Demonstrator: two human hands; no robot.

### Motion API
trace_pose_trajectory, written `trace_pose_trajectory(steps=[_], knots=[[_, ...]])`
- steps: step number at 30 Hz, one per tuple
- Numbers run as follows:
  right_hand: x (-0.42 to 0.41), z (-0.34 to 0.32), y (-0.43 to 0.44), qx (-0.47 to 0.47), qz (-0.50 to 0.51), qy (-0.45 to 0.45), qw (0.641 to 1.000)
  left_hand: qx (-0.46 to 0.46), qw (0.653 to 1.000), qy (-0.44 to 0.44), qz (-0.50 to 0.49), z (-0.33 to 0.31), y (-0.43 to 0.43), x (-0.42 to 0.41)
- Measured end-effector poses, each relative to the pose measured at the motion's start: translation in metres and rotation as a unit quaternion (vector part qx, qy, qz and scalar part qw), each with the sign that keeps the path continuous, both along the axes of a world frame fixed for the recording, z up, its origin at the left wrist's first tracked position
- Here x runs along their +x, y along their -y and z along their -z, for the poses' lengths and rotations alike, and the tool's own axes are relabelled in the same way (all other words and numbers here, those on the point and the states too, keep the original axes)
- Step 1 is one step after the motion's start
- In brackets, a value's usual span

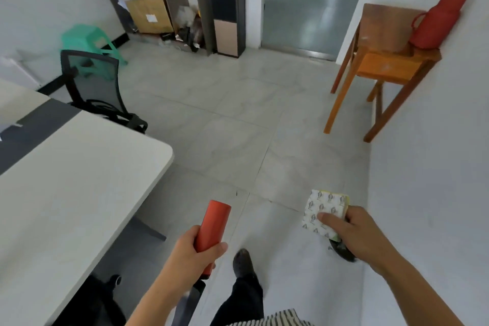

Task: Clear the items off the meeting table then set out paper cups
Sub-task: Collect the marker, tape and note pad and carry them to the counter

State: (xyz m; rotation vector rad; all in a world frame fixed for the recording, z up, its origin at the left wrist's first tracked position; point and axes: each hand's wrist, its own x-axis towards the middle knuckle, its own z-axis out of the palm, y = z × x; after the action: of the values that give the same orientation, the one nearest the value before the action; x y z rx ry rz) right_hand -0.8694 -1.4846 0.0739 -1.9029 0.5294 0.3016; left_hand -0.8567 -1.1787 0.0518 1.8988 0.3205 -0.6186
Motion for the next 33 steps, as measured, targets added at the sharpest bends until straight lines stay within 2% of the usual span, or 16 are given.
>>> trace_pose_trajectory(steps=[5,9,18,25,30,33], knots=[[0.119,-0.013,-0.012,0.030,-0.008,-0.022,0.999,-0.011,0.999,0.024,0.030,-0.027,0.009,0.146],[0.207,-0.020,0.003,0.038,0.026,-0.010,0.999,-0.008,0.998,0.035,0.058,-0.045,0.024,0.246],[0.450,0.007,0.043,0.014,0.028,-0.018,0.999,0.020,0.999,0.014,0.030,-0.016,0.043,0.466],[0.693,-0.019,0.035,0.015,-0.094,0.001,0.995,0.004,0.997,0.044,-0.064,-0.036,0.041,0.641],[0.834,-0.039,-0.005,0.029,-0.172,0.005,0.985,0.001,0.991,0.012,-0.130,-0.027,0.014,0.726],[0.908,-0.024,-0.032,0.021,-0.203,-0.006,0.979,0.018,0.987,-0.010,-0.157,-0.010,-0.013,0.787]])
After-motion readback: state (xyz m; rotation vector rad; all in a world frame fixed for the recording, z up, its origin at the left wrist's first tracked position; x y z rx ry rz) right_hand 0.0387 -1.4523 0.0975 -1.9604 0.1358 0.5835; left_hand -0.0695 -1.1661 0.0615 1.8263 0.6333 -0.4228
